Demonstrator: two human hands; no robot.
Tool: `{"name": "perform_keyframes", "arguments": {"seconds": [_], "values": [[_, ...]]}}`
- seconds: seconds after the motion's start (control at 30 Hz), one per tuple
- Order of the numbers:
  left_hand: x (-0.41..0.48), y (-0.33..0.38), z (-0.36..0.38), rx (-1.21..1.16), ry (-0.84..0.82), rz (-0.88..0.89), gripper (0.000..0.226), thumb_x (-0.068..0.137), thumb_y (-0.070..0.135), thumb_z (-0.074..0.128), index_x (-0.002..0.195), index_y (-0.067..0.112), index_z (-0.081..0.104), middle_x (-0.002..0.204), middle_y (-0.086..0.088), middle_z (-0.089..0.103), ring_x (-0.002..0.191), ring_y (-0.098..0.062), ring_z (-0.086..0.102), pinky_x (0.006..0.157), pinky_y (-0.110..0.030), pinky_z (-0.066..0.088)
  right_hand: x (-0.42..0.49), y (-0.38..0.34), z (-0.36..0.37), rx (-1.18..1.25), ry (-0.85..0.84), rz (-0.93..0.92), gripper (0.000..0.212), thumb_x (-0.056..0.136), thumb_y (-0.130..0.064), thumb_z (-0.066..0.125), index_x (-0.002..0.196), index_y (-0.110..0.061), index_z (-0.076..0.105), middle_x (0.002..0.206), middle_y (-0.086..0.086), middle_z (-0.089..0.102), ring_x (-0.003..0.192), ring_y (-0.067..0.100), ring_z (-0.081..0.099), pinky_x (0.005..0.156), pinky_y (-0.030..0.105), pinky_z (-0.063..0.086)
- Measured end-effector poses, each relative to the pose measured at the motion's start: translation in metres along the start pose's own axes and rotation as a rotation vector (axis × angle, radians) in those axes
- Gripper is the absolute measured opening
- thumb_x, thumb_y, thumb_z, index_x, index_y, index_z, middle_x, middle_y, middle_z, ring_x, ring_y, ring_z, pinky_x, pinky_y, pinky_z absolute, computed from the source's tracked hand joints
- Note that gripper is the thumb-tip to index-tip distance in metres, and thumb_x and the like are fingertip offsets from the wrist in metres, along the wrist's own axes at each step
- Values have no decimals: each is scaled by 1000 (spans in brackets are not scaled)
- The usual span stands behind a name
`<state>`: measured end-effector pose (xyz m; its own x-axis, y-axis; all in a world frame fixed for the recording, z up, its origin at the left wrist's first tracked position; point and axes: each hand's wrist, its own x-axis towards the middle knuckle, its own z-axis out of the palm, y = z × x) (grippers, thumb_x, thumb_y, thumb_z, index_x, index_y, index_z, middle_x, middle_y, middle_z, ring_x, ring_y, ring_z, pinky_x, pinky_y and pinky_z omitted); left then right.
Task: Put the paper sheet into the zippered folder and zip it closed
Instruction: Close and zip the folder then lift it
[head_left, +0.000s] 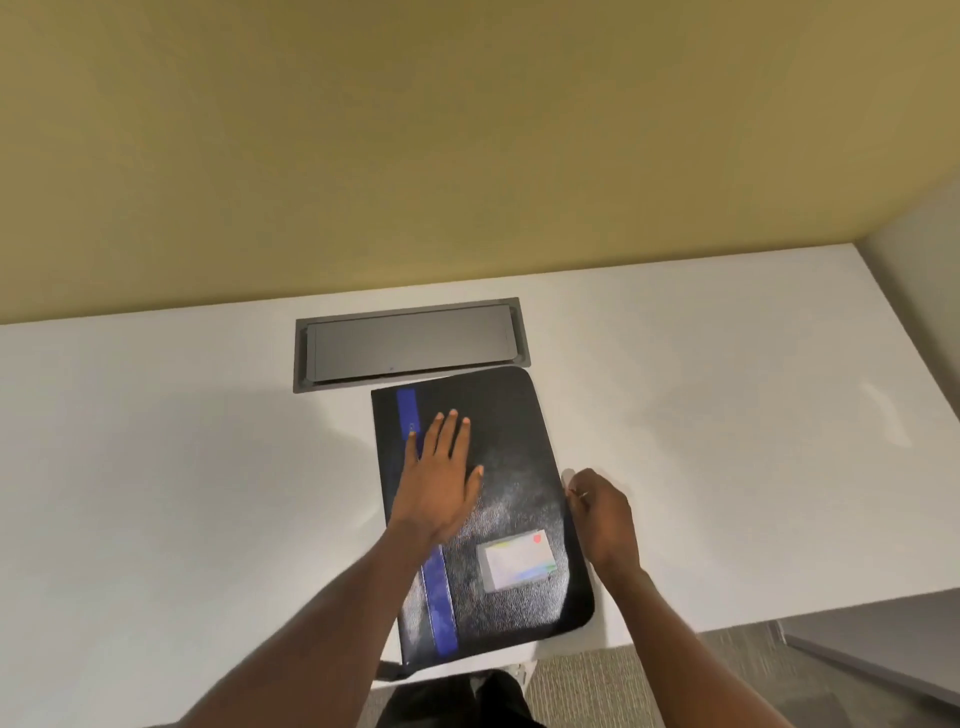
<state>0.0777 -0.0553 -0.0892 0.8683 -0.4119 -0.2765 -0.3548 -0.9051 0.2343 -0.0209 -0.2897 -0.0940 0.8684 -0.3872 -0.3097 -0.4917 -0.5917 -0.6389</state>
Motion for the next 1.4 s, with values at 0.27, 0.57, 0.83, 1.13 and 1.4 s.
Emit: {"name": "perform_keyframes", "arguments": {"seconds": [0.27,0.57,0.83,1.13,1.4], "values": [[74,-7,-25,-39,-26,-108,67,108,45,31,163,9,20,167,-10,30,156,-26,25,129,-51,20,-1,2,7,72,49,-21,36,96,-6,58,69,-24,41,66,-5,52,63,5,42,59,21,36],[104,-10,-34,5,-50,-126,61,107,46,34,156,8,37,155,-14,45,145,-31,40,122,-49,33,1,8,10,103,60,-1,41,95,-4,61,70,-34,47,73,-11,59,67,6,52,58,14,36],[112,-5,-41,-25,-48,-162,51,107,43,38,147,12,49,146,-11,52,136,-28,46,116,-48,39,26,2,5,92,82,32,19,94,-16,68,83,-29,60,81,-11,66,76,9,62,68,40,52],[111,-7,-39,-66,-32,-182,48,107,38,40,148,14,49,148,-8,51,137,-26,45,116,-47,39,98,-29,1,65,56,-77,23,92,-25,76,90,-40,59,92,-13,66,81,7,65,69,28,50],[110,-4,-39,-120,11,-157,45,104,35,45,144,16,53,144,-5,55,136,-24,46,117,-44,39,163,-64,-10,-121,22,-258,14,95,-21,70,92,-32,62,88,-11,65,76,11,61,67,32,52]]}}
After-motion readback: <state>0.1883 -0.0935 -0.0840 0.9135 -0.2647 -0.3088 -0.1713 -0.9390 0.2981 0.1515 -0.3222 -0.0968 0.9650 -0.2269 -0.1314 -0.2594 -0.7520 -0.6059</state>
